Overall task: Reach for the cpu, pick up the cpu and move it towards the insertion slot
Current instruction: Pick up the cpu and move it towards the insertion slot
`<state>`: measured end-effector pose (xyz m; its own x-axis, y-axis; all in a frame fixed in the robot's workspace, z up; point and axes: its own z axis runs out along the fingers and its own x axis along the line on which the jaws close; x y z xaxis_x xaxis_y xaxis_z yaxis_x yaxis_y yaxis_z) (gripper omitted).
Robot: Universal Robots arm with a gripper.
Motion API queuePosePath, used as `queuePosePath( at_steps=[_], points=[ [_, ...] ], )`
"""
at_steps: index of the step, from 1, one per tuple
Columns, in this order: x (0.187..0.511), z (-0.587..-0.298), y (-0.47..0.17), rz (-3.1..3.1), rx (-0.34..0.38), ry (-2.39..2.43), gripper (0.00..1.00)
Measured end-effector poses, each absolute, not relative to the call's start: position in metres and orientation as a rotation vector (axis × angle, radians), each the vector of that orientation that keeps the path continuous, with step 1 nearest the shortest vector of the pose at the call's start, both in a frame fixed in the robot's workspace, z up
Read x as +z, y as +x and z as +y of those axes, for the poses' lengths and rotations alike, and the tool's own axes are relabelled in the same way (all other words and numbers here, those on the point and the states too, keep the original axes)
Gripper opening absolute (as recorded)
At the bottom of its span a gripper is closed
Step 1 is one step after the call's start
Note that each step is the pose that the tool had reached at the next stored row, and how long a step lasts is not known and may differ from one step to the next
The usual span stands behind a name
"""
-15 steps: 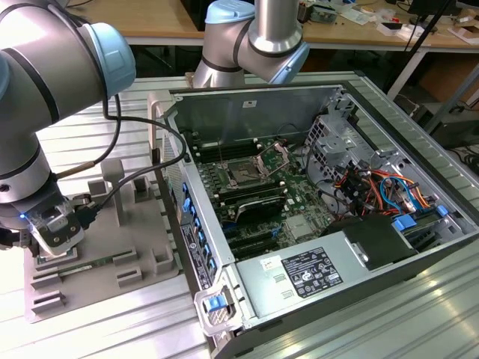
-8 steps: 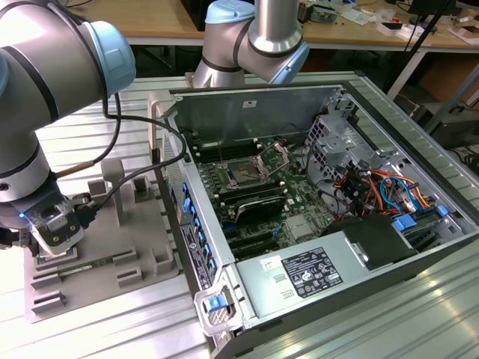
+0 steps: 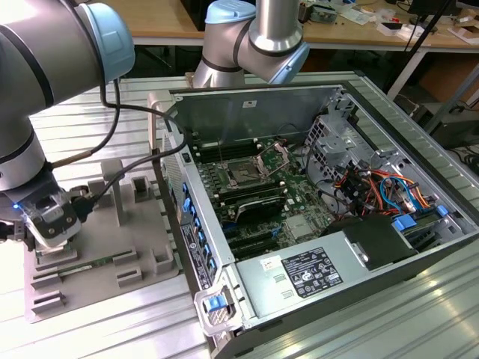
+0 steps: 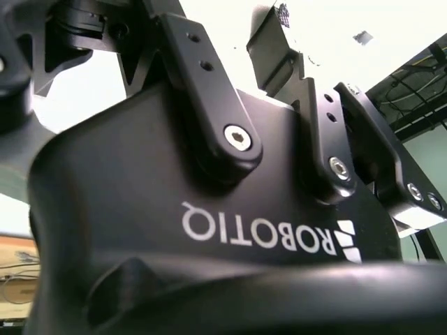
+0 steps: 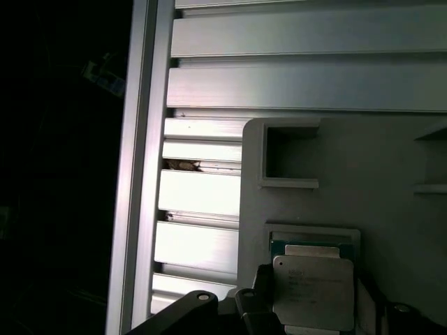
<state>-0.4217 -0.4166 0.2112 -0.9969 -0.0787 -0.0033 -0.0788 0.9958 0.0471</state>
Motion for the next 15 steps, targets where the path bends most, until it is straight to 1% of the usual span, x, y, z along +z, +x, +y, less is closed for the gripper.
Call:
queuePosePath(
  at_steps=[15],
  points=[
    [0.222,-0.417,-0.422,3.137,0.074,-0.124,0.55]
  ],
)
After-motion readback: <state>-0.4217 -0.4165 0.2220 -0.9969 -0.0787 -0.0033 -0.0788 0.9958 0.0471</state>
